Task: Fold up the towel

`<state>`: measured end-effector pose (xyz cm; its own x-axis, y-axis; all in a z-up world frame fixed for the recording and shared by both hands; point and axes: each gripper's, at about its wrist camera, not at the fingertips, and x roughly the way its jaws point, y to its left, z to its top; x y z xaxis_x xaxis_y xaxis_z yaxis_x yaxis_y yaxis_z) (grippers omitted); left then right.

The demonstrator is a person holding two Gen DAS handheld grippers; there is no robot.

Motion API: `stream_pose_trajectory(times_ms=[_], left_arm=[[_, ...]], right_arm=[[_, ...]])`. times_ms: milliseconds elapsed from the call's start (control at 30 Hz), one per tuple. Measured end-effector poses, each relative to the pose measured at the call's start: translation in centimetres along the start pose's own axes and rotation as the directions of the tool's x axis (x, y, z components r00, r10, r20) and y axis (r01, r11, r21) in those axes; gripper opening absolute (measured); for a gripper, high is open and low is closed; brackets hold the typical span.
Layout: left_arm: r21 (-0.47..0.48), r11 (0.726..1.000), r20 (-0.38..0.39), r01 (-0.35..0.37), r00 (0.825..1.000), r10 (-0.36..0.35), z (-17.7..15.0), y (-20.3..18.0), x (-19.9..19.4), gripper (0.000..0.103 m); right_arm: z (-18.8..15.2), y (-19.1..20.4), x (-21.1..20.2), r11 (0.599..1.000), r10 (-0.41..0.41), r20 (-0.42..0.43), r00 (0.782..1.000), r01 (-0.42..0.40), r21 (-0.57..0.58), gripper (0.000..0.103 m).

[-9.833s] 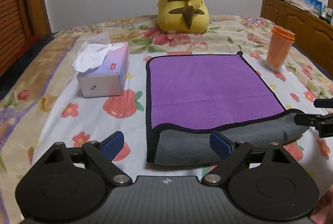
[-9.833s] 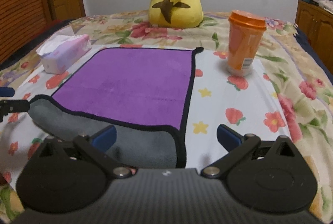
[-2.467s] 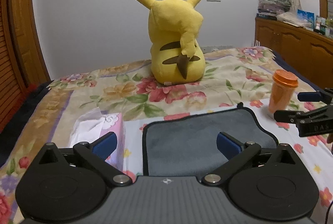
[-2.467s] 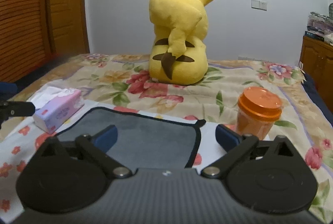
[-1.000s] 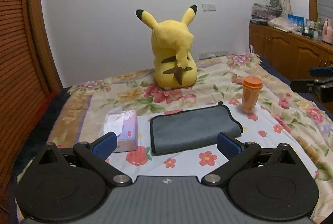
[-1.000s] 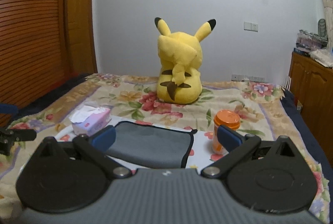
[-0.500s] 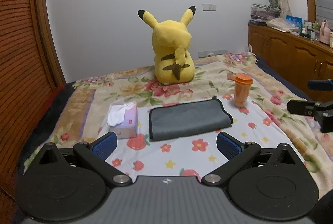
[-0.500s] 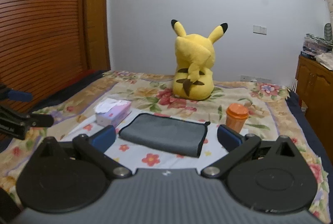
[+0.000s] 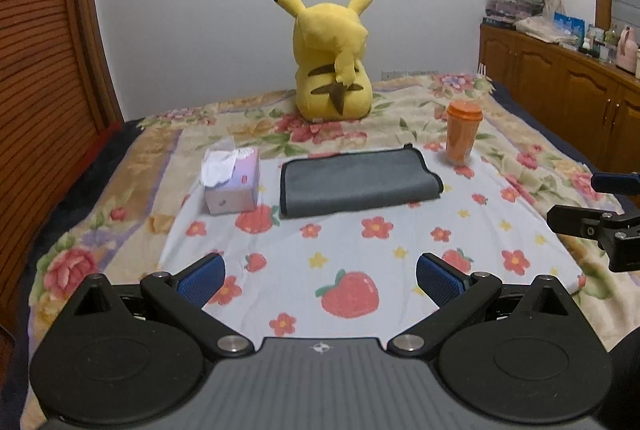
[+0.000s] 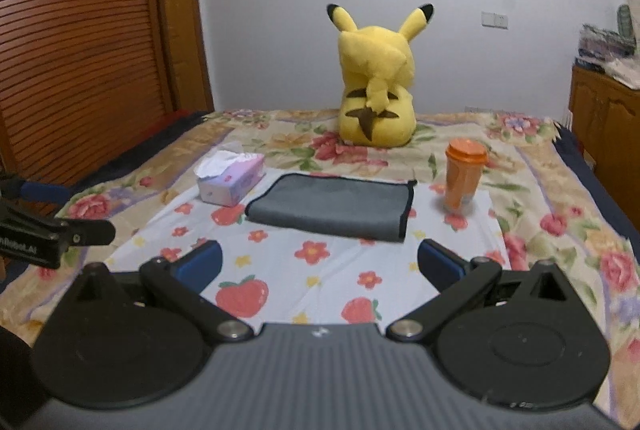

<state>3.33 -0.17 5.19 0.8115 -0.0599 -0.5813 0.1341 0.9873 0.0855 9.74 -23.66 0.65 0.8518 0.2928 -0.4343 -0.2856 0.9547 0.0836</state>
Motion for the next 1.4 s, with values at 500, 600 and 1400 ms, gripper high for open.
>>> stream_pose_trajectory(times_ms=[500,600,1400], left_arm=[[-0.034,0.999,-0.029,-0.009,1.000,0.009,-4.3,-1.1,3.6,0.103],[-0.043,0.999,-0.036,-0.015,0.999,0.014,-4.8,-1.0,4.1,0.103],[-0.067,0.997,0.018,-0.034,0.999,0.035,-5.7,-0.8,4.5,0.103]], right_arm=[[-3.8,0.8,1.9,1.000,-0.011,-0.030,0.999,0.012,0.013,0.103],[-4.5,0.9,2.3,1.000,-0.017,-0.041,0.999,0.017,0.009,0.103],[-5.6,0.5,3.4,0.997,-0.069,-0.019,0.997,0.070,0.014,0.103]])
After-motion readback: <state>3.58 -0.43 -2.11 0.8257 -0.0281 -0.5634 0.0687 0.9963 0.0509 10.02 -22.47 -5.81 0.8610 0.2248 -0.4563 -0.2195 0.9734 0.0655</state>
